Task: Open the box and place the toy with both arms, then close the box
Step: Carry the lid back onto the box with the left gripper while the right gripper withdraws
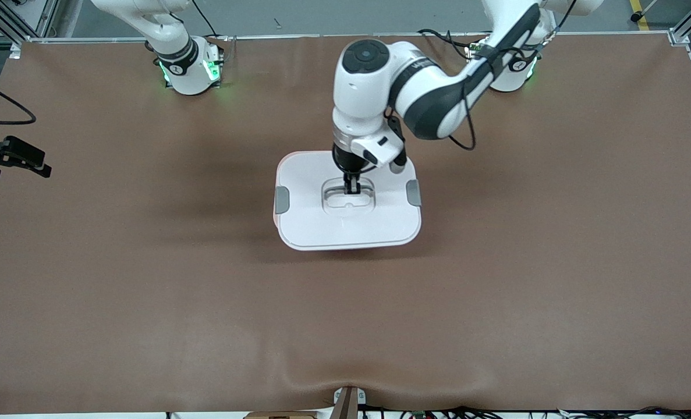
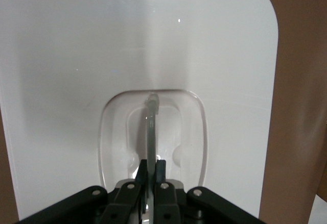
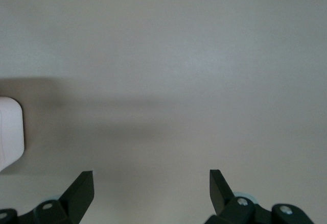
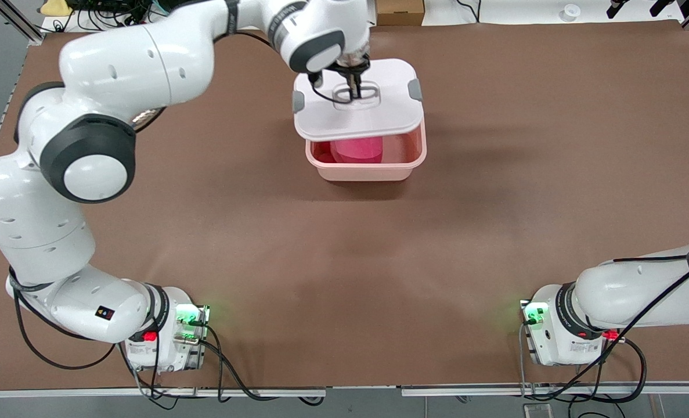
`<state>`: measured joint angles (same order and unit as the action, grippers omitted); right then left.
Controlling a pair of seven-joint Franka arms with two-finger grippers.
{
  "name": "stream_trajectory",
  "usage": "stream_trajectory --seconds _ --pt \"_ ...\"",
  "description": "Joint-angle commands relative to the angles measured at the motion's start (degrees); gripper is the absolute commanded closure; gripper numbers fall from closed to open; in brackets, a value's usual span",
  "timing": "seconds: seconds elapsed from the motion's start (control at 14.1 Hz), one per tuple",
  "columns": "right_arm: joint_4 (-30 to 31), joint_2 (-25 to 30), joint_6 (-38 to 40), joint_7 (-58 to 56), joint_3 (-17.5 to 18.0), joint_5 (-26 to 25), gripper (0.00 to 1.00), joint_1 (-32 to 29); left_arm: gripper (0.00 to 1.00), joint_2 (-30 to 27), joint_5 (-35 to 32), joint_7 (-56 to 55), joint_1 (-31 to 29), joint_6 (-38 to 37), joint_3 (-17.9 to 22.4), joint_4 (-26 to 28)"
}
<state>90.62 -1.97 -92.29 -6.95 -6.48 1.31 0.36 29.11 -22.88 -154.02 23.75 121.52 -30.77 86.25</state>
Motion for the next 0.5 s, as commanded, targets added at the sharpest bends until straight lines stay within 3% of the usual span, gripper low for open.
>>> stream_trajectory --seconds 0.0,0.43 --pt "0.3 0.5 2.4 2.1 0.9 1.2 0.00 -0.9 1.00 1.3 -2.4 -2.6 0.9 0.2 0.4 -1.2" --pt "0.2 0.2 2.6 2.0 0.9 1.6 0.00 -1.5 1.00 2.9 -8.4 -11.3 2.7 2.5 0.3 0.0"
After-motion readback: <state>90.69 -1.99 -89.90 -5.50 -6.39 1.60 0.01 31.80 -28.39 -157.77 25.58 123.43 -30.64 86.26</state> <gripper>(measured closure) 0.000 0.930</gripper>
